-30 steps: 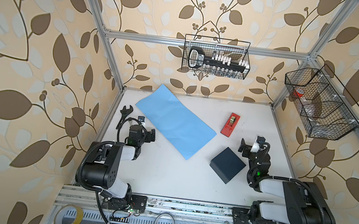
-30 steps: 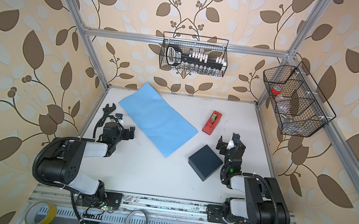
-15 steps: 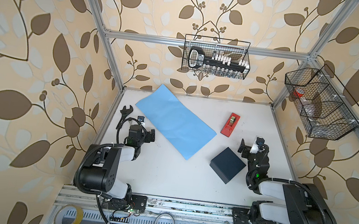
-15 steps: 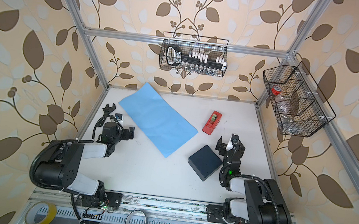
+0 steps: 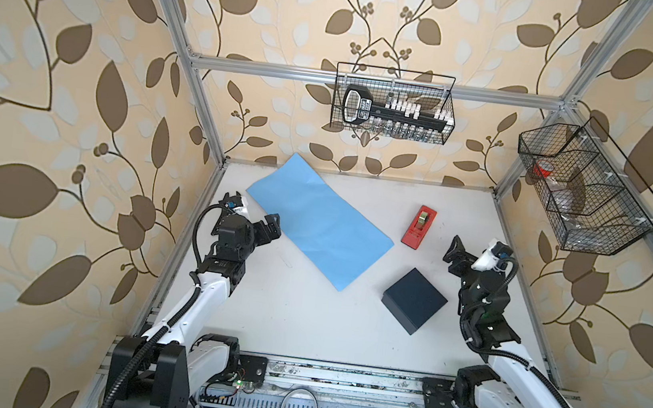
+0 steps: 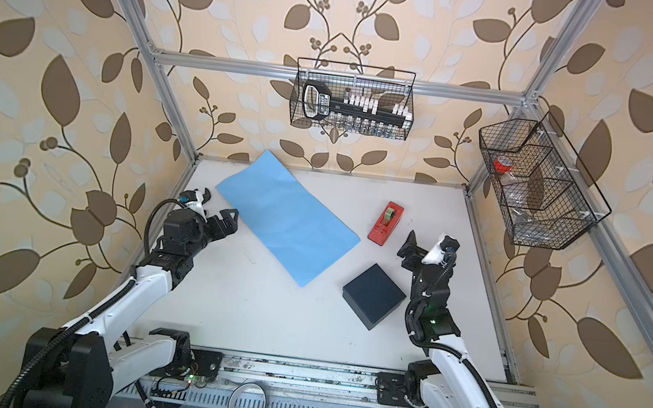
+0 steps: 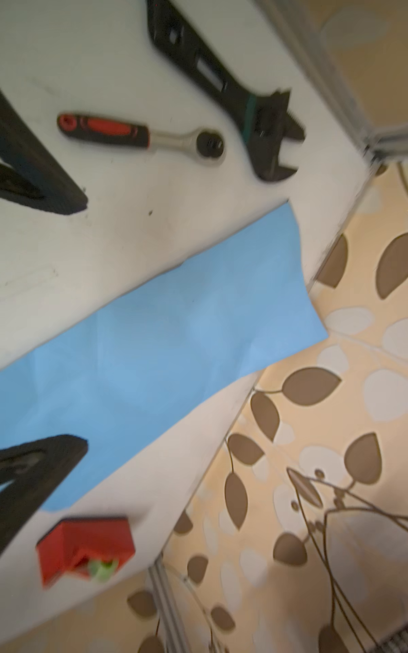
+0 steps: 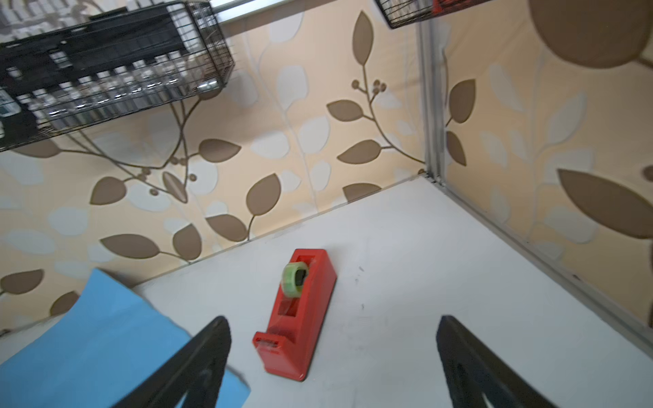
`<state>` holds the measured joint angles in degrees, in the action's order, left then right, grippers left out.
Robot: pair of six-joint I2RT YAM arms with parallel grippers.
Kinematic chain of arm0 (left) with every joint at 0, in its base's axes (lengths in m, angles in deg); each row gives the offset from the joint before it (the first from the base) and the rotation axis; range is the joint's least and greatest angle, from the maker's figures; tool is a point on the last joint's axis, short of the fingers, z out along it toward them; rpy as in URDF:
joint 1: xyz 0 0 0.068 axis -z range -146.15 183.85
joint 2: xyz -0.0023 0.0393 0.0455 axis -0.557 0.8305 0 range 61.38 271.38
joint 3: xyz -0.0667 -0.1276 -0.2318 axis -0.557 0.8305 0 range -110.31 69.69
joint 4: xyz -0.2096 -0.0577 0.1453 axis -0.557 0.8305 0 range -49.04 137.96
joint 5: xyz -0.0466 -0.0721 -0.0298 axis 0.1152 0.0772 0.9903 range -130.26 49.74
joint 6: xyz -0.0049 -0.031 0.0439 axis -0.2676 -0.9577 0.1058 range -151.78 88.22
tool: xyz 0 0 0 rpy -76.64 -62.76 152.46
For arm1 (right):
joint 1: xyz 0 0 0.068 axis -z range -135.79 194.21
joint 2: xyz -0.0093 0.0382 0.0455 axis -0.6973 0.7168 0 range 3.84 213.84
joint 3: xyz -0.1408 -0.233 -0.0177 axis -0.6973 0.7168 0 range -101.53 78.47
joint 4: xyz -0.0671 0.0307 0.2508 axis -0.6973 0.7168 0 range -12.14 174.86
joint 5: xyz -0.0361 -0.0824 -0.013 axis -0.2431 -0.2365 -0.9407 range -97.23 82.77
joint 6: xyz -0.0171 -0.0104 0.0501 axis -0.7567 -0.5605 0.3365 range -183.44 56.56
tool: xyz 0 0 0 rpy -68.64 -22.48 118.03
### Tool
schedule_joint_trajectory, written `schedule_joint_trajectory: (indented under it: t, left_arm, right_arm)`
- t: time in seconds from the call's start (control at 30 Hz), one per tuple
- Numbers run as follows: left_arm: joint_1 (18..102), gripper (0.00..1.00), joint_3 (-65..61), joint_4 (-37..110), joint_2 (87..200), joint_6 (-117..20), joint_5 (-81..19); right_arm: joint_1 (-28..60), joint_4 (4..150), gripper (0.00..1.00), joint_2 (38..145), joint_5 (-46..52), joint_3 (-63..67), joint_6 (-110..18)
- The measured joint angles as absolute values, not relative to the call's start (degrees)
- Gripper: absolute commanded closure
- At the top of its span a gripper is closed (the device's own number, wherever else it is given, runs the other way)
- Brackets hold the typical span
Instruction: Wrap the gift box in paper
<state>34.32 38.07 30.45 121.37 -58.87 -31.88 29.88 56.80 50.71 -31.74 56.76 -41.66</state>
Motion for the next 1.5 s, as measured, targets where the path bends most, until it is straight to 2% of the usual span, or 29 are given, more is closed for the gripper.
schedule_joint_trajectory:
  t: [0.17, 0.33, 0.5, 0.7, 1.03, 1.5]
  left_arm:
    - [39.87, 0.01, 36.89, 34.59, 122.70, -63.46, -24.12]
    - [46.87, 0.03, 31.52, 40.27, 131.14, -62.00, -22.20]
    - [48.24, 0.05, 27.91, 42.56, 139.38, -60.75, -20.54]
    - [51.22, 0.05, 25.18, 43.35, 145.74, -59.35, -19.97]
    - [51.41, 0.06, 18.27, 45.23, 154.94, -58.04, -20.14]
    - [51.41, 0.12, 11.25, 45.54, 165.02, -57.03, -17.98]
  right_arm:
    - [17.07, 68.17, 0.08, 55.15, -28.94, 52.87, -36.24]
    - [7.92, 74.79, 0.12, 59.79, -27.41, 52.69, -32.59]
    - [1.77, 82.02, 0.14, 66.30, -27.00, 46.92, -34.71]
    - [-10.14, 83.82, 0.16, 66.60, -23.52, 42.81, -39.17]
    - [-13.04, 82.37, 0.19, 69.73, -11.09, 46.07, -38.82]
    - [-11.03, 77.63, 0.22, 80.94, -6.93, 46.35, -37.97]
